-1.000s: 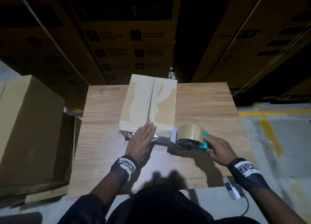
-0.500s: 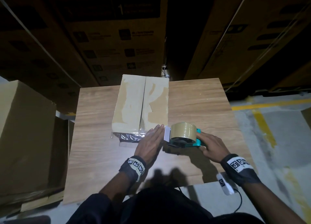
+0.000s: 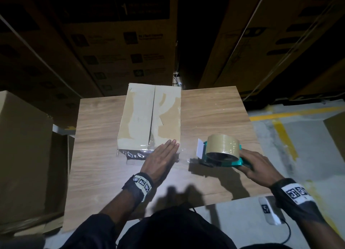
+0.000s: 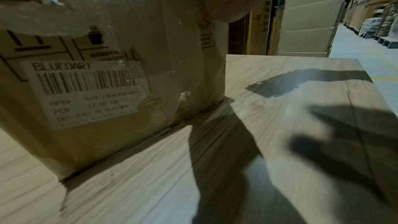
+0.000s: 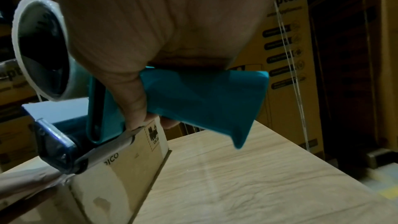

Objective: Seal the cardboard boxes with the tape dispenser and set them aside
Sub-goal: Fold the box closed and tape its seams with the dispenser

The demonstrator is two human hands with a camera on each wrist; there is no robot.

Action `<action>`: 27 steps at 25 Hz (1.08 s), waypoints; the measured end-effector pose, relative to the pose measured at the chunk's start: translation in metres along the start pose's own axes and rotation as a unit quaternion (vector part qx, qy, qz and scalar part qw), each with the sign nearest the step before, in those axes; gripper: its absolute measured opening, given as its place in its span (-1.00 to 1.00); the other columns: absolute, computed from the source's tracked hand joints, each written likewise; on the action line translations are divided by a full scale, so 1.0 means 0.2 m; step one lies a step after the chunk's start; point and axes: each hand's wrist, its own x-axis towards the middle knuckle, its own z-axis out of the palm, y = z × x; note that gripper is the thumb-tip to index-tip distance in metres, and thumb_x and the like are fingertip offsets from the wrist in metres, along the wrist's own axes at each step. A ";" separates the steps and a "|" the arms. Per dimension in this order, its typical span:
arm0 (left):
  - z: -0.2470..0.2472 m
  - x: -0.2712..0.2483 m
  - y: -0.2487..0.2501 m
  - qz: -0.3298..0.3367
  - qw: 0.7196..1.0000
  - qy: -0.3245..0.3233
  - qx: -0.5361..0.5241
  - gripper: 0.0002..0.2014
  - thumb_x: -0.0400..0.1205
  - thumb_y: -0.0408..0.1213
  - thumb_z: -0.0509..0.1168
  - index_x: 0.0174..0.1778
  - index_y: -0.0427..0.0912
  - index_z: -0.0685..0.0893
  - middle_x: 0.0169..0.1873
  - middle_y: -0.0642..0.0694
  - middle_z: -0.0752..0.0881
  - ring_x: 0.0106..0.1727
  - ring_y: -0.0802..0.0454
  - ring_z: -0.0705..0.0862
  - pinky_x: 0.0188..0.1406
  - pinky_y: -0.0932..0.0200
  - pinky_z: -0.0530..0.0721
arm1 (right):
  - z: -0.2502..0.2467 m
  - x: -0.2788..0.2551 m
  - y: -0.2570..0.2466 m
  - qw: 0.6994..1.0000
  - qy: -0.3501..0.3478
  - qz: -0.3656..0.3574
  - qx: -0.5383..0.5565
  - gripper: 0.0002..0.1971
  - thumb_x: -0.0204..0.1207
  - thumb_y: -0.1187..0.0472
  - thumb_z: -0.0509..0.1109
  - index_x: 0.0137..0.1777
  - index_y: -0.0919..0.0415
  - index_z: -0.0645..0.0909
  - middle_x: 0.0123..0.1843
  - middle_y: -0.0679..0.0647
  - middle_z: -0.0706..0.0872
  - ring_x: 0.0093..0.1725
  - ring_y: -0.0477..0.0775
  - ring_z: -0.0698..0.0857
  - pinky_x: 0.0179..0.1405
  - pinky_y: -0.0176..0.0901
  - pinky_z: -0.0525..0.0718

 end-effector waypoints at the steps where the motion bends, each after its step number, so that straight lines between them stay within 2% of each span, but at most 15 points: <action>1: 0.00 0.00 0.00 -0.002 1.000 0.002 -0.003 -0.39 0.70 -0.40 -0.14 0.70 -0.28 0.41 0.68 -0.21 0.42 0.68 -0.14 0.43 0.56 -0.15 0.56 | 0.00 -0.01 -0.01 1.000 0.003 -0.001 -0.009 -0.32 0.47 0.26 0.62 0.44 -0.37 0.48 0.33 -0.27 0.74 0.16 -0.07 0.70 -0.13 -0.19 0.51; 3: 0.00 0.00 0.01 -0.014 1.000 0.003 -0.013 -0.41 0.82 -0.35 -0.29 0.68 -0.30 0.45 0.66 -0.22 0.46 0.66 -0.14 0.46 0.56 -0.13 0.56 | 0.03 0.01 -0.02 1.000 0.000 -0.011 -0.023 -0.32 0.45 0.28 0.60 0.45 -0.34 0.48 0.31 -0.24 0.75 0.12 -0.04 0.72 -0.17 -0.18 0.51; 5: 0.00 0.00 0.01 -0.018 0.999 0.015 -0.027 -0.33 0.86 -0.29 -0.45 0.67 -0.28 0.47 0.65 -0.20 0.47 0.66 -0.12 0.46 0.58 -0.08 0.51 | 0.11 0.04 -0.01 1.000 -0.013 -0.007 -0.023 -0.31 0.43 0.31 0.57 0.43 -0.33 0.47 0.29 -0.18 0.77 0.10 0.03 0.75 -0.18 -0.15 0.54; 8: 0.00 0.00 0.02 -0.024 0.999 0.011 -0.036 -0.39 0.79 -0.41 -0.28 0.66 -0.29 0.49 0.64 -0.20 0.49 0.64 -0.12 0.49 0.48 -0.12 0.62 | 0.29 0.10 0.01 0.999 -0.035 0.009 -0.017 -0.36 0.43 0.31 0.52 0.46 -0.21 0.55 0.36 -0.06 0.76 0.18 0.15 0.75 -0.09 -0.12 0.57; 11: -0.02 0.00 0.03 -0.031 0.998 0.012 -0.043 -0.24 0.82 -0.29 -0.54 0.63 -0.30 0.52 0.61 -0.21 0.53 0.62 -0.13 0.52 0.53 -0.12 0.59 | 0.47 0.16 0.00 0.998 -0.064 0.005 0.011 -0.44 0.47 0.33 0.45 0.48 -0.01 0.59 0.40 0.06 0.73 0.26 0.24 0.72 0.03 -0.08 0.61; 14: -0.03 0.01 0.04 -0.042 0.998 -0.003 -0.048 -0.19 0.82 -0.20 -0.58 0.63 -0.29 0.52 0.61 -0.21 0.52 0.62 -0.14 0.52 0.56 -0.08 0.54 | 0.56 0.22 -0.03 0.996 -0.069 0.005 0.048 -0.50 0.50 0.33 0.41 0.46 0.13 0.60 0.40 0.16 0.72 0.31 0.29 0.69 0.12 0.00 0.64; 16: -0.03 0.01 0.04 -0.052 0.997 -0.006 -0.061 -0.22 0.85 -0.15 -0.55 0.64 -0.28 0.51 0.63 -0.19 0.51 0.63 -0.13 0.50 0.57 -0.08 0.45 | 0.58 0.25 -0.06 0.996 -0.063 0.005 0.067 -0.55 0.54 0.31 0.40 0.44 0.14 0.61 0.39 0.16 0.72 0.29 0.26 0.69 0.15 0.10 0.68; 19: -0.04 0.01 0.04 -0.061 0.996 -0.013 -0.070 -0.24 0.86 -0.11 -0.52 0.66 -0.28 0.49 0.64 -0.20 0.48 0.64 -0.15 0.49 0.57 -0.09 0.52 | 0.60 0.29 -0.04 0.993 -0.073 0.004 0.087 -0.65 0.55 0.28 0.41 0.34 0.15 0.64 0.31 0.18 0.75 0.23 0.28 0.71 0.10 0.14 0.70; 21: -0.04 0.02 0.05 -0.067 0.994 -0.003 -0.084 -0.21 0.86 -0.09 -0.54 0.63 -0.30 0.52 0.62 -0.23 0.51 0.61 -0.20 0.52 0.59 -0.07 0.41 | 0.58 0.31 -0.04 0.992 -0.088 0.008 0.091 -0.69 0.55 0.28 0.42 0.29 0.17 0.64 0.24 0.21 0.76 0.19 0.32 0.73 0.06 0.13 0.69; 25: -0.06 0.02 0.10 -0.073 0.992 0.026 -0.096 -0.14 0.84 -0.07 -0.58 0.57 -0.35 0.57 0.56 -0.27 0.57 0.57 -0.29 0.54 0.53 -0.05 0.32 | 0.53 0.32 -0.08 0.990 -0.104 -0.008 0.099 -0.55 0.53 0.17 0.41 0.44 0.13 0.57 0.24 0.22 0.77 0.13 0.29 0.74 0.02 0.14 0.71; 27: -0.07 0.02 0.11 -0.070 0.993 0.032 -0.092 -0.12 0.83 -0.07 -0.59 0.55 -0.37 0.60 0.53 -0.29 0.59 0.55 -0.33 0.56 0.50 -0.05 0.32 | 0.50 0.31 -0.10 0.988 -0.119 0.008 0.103 -0.46 0.58 0.21 0.46 0.56 0.04 0.48 0.25 0.17 0.77 0.12 0.21 0.75 0.05 0.12 0.72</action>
